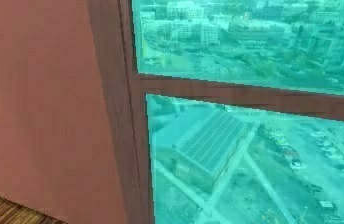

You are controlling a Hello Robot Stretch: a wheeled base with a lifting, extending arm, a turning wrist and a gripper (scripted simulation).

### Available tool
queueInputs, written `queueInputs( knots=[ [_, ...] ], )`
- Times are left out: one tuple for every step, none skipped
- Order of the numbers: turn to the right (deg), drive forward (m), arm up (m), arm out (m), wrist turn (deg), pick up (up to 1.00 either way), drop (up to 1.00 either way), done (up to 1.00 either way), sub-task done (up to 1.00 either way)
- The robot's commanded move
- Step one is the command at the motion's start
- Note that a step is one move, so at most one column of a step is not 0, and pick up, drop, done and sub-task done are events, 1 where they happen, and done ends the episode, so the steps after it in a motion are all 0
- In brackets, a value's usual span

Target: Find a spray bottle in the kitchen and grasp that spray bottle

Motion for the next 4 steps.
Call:
queueInputs(
  knots=[
    [-45.0, 0.00, 0.00, 0.00, 0.0, 0.00, 0.00, 0.00, 0.00],
    [-45.0, 0.00, 0.00, 0.00, 0.0, 0.00, 0.00, 0.00, 0.00],
    [-45.0, 0.00, 0.00, 0.00, 0.0, 0.00, 0.00, 0.00, 0.00],
    [-15.0, 0.00, 0.00, 0.00, 0.0, 0.00, 0.00, 0.00, 0.00]
  ],
)
